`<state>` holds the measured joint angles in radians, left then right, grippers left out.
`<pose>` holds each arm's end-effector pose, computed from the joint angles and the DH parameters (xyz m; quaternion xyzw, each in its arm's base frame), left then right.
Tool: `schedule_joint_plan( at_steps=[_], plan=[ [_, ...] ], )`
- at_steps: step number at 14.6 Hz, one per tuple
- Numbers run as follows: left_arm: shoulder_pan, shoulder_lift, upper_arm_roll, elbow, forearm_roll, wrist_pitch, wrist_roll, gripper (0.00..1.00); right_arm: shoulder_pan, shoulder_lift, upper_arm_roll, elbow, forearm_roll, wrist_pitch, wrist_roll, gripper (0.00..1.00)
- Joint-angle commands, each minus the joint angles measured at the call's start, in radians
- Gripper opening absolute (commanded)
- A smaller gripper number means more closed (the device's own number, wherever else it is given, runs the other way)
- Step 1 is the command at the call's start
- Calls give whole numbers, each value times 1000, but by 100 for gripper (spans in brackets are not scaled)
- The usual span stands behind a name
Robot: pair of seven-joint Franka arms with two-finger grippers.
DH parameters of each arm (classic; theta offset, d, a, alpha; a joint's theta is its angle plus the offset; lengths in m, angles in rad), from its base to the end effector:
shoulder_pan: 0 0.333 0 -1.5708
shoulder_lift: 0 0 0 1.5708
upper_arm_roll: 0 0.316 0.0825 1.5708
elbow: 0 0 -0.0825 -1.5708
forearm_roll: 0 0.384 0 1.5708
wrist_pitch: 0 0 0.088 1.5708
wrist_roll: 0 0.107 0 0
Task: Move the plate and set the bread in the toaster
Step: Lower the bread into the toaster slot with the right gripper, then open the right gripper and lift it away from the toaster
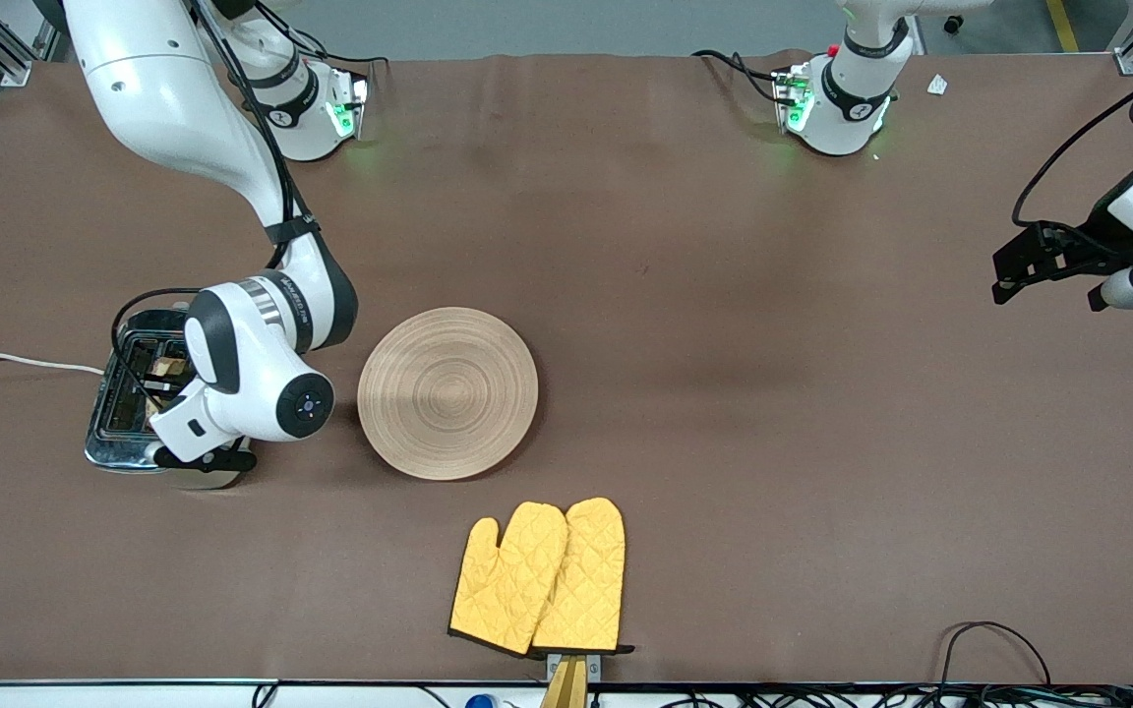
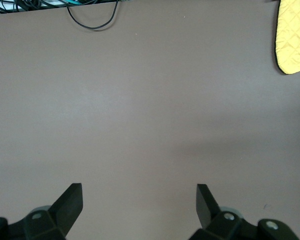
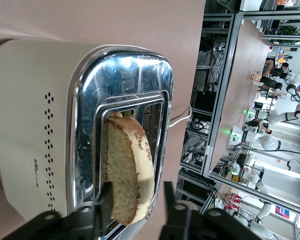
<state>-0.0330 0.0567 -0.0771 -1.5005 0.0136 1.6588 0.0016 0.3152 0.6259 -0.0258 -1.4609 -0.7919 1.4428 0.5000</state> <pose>0.5782 -0.0612 0.6341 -0.9971 0.0558 -0.0510 0.0019 0.6464 0.1084 0.3164 0.8751 -0.0178 -0.1208 0.4682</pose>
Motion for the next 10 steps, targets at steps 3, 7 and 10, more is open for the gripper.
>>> schedule_joint_plan(
  at_steps=[3,7,10],
  plan=[
    [-1,-6,-3,-6,22,15,-18,100,16,-60,10,13,38,-39,-3,100],
    [-2,-6,-3,-6,22,13,-18,100,24,-165,10,19,208,-36,-29,100],
    [-1,-6,-3,-6,22,13,-18,100,18,-225,10,31,331,-28,-44,100]
  ],
)
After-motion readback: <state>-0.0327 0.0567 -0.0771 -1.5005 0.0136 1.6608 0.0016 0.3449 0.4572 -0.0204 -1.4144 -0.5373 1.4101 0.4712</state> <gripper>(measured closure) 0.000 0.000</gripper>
